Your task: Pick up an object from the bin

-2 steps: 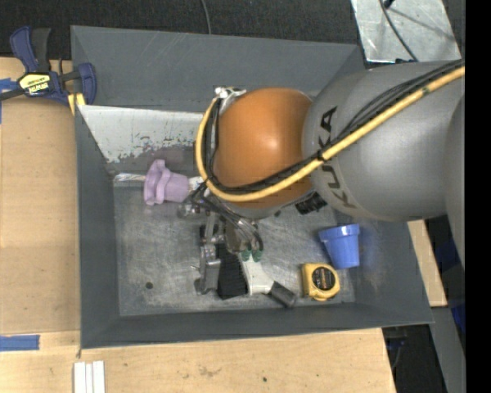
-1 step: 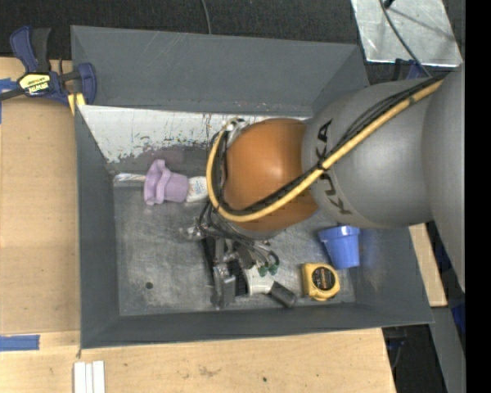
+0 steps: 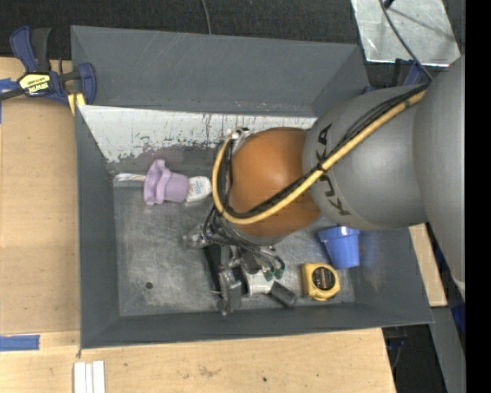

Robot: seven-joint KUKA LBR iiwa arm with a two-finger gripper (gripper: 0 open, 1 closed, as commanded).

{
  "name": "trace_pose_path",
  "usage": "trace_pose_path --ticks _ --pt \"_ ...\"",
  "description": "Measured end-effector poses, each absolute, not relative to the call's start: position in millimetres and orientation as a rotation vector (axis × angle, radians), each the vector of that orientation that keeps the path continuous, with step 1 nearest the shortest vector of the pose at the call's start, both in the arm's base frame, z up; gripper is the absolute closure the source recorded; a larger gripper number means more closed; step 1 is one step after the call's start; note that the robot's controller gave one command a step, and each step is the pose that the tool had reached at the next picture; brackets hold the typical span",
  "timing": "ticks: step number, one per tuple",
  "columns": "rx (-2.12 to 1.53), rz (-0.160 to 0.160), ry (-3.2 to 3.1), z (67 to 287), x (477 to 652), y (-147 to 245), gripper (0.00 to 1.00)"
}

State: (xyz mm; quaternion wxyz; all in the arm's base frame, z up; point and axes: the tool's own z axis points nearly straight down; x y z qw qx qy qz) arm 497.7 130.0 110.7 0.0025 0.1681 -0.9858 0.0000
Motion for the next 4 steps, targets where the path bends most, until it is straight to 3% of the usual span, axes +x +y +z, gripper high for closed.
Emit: trace_pose_path --ticks 1,2,3,4 --pt "0.659 -0.002 -3.079 92.5 511.8 82.1 0.00" --pt "0.717 0.002 -3.059 77.9 506.0 49.1 0.00" --pt "1.086 -0.001 -2.950 78.1 539.9 37.5 1.00" --pt "1.086 -0.001 -2.950 78.1 539.9 37.5 1.00"
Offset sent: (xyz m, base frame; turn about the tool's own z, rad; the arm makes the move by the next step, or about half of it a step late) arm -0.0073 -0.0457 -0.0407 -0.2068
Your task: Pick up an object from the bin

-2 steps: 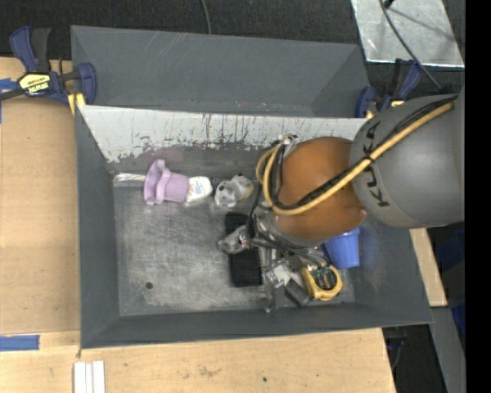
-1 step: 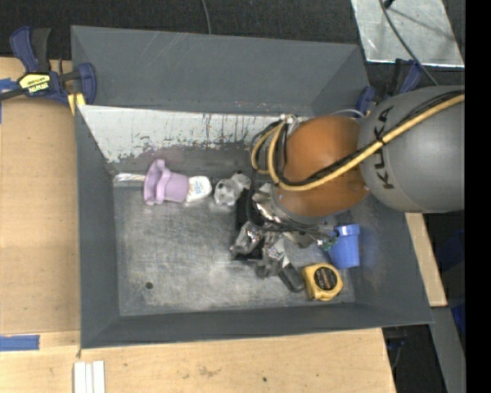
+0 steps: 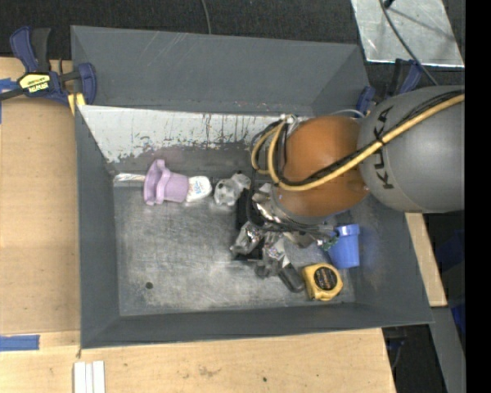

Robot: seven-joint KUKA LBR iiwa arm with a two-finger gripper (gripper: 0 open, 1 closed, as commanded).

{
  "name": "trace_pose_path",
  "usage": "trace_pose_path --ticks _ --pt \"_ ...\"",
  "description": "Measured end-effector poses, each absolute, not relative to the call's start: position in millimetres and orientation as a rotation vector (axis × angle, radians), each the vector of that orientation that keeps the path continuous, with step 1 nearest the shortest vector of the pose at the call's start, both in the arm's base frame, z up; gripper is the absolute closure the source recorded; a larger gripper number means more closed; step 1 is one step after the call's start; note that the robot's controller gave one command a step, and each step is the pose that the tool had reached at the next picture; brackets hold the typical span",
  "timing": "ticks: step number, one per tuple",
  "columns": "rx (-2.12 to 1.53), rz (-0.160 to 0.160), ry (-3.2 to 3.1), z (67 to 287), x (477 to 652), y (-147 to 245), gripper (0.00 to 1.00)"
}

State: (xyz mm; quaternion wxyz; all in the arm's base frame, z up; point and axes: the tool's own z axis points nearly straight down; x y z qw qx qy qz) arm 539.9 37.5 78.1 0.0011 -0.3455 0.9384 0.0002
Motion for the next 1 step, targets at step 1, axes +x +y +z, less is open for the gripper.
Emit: trace_pose_path --ticks 1 --pt "-1.130 0.001 2.928 218.5 555.9 51.0 1.00"
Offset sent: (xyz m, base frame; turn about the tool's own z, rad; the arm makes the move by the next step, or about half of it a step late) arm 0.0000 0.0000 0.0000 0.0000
